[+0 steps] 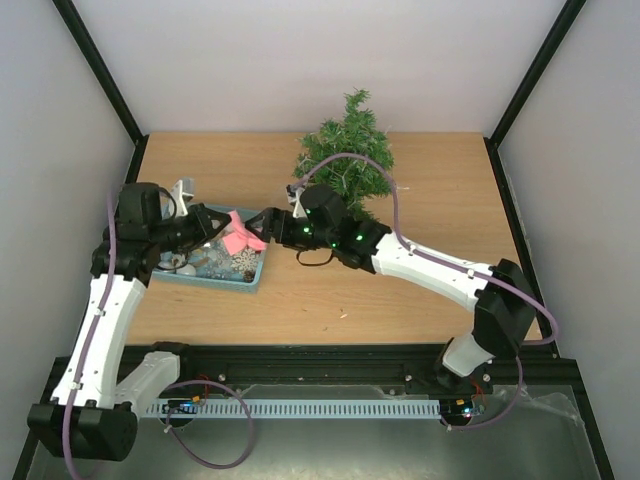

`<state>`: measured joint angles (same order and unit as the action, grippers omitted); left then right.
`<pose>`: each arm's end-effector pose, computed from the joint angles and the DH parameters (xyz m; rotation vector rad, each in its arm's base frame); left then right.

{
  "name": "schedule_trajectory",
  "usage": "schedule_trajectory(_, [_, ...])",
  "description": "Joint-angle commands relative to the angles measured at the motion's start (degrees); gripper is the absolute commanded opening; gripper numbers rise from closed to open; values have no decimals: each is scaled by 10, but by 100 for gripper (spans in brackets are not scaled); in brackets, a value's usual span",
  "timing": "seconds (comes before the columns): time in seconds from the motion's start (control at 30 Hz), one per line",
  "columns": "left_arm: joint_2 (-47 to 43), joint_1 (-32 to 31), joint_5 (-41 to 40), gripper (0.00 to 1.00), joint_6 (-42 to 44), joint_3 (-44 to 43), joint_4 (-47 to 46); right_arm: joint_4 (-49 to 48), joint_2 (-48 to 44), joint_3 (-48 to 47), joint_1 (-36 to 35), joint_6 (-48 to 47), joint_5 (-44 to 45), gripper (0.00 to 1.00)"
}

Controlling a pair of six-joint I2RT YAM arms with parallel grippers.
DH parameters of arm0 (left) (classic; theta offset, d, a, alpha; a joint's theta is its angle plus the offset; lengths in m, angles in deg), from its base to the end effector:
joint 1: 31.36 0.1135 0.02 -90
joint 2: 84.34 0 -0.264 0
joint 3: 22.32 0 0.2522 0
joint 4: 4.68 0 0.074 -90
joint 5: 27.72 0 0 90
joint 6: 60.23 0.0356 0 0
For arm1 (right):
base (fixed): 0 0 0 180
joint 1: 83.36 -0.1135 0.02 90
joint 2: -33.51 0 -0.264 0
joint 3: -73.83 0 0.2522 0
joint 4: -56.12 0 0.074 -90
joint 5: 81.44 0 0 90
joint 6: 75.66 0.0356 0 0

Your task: Decorate the small christmas tree

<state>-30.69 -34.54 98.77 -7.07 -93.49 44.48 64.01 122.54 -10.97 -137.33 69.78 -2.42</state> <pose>0.1899 -0.0318 0.3482 -0.2444 2.1792 -1.0801 0.2142 0.3061 0.3360 -0.1332 2.0563 1.4690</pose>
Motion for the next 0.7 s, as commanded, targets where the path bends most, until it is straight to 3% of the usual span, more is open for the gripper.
schedule_trajectory(0.0, [-12,28,63,2,-12,15,-23,-52,24,5,0,46,-20,84])
schedule_trajectory(0.4, [-19,70,138,2,-38,45,-70,-114,13,56,1,75,-32,80])
schedule_trajectory(0.53, [-23,71,144,2,-45,56,-79,-135,22,50,1,82,-37,67])
schedule_trajectory(0.67, [-23,72,144,2,-47,66,-84,-145,25,47,1,85,-40,44])
